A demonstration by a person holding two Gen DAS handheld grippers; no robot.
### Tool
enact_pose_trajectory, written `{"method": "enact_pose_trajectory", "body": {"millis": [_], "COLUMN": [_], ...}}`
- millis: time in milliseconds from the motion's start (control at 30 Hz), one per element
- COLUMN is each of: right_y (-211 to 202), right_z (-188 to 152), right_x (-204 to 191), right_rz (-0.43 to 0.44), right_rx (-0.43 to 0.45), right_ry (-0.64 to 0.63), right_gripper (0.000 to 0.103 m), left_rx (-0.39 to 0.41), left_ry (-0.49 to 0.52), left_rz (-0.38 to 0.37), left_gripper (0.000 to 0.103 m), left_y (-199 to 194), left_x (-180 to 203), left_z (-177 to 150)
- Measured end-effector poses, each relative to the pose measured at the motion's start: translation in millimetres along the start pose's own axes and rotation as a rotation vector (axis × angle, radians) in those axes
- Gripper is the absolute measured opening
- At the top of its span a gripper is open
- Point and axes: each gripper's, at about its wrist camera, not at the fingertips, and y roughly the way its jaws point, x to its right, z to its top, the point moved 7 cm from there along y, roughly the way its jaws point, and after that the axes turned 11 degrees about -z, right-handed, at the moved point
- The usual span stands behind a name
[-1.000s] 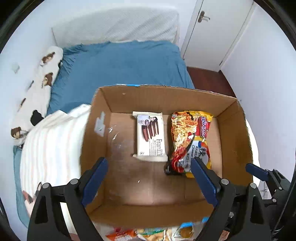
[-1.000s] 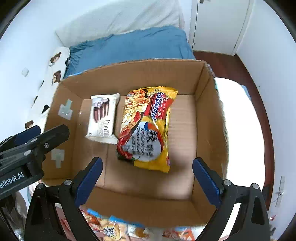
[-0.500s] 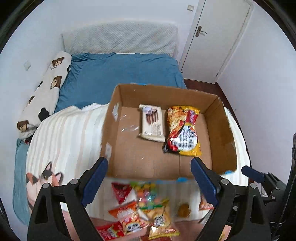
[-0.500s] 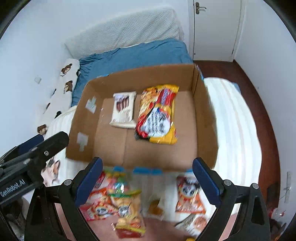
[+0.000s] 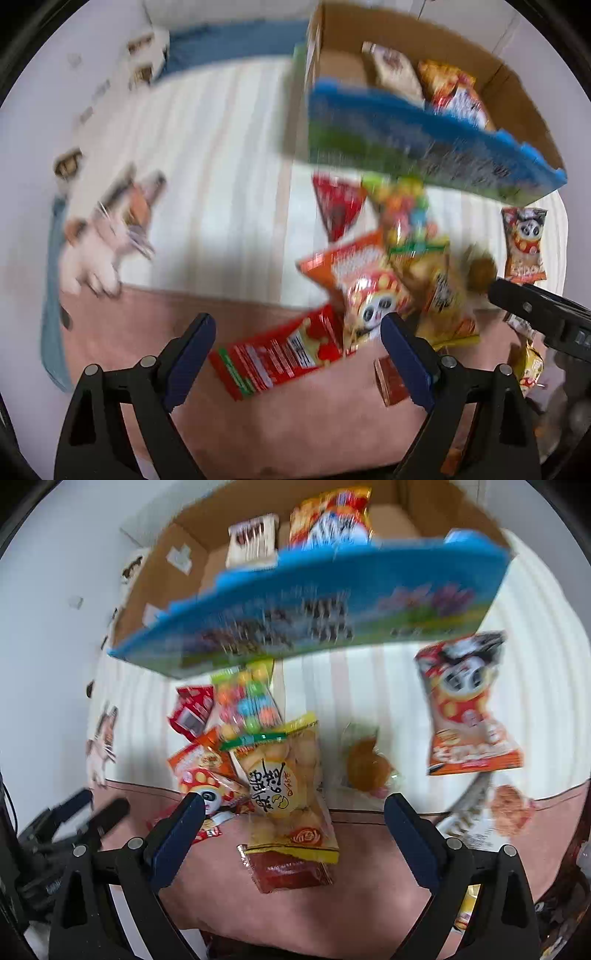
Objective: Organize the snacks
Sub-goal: 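Move both tools back toward the remaining snacks, then grasp the orange CUICUIJIAO bag with left tool while right tool grasps the yellow cracker bag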
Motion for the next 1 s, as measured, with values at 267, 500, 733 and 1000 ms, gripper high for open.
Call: {"method": "enact_pose_trajectory", "body": {"millis": [267,500,733,1000], "right_y": [73.9,68.4,62.0,75.5], "right_z": [-7.6,-22.3,-41.2,-39.8], "right_x": [-18.7,-6.9,15.5,15.5], "right_rz": [-0.021,-0.032,-0.065,-0.063], "right_rx": [-0.133,-0.129,-0.131,-0.144], "right_ry": [0.010,0.024,0.044,0.039], "right_gripper": [0.071,0.057,0.057,0.064], "left_rx": [-0.094,-0.171,-0.184,-0.158], "left_ry": [-0.173,-0.270,-0.248,-0.081], "left_rz": [-0.129,-0.227,-0.177,-0.052], "left_gripper": [0.091,0.091,0.072,0.059], "left_y": [43.3,77.2,105.4,106.2], "left_x": [-10.4,5.0,23.9,30.6], "left_z": [1.8,16.9,31.9,22.2]}}
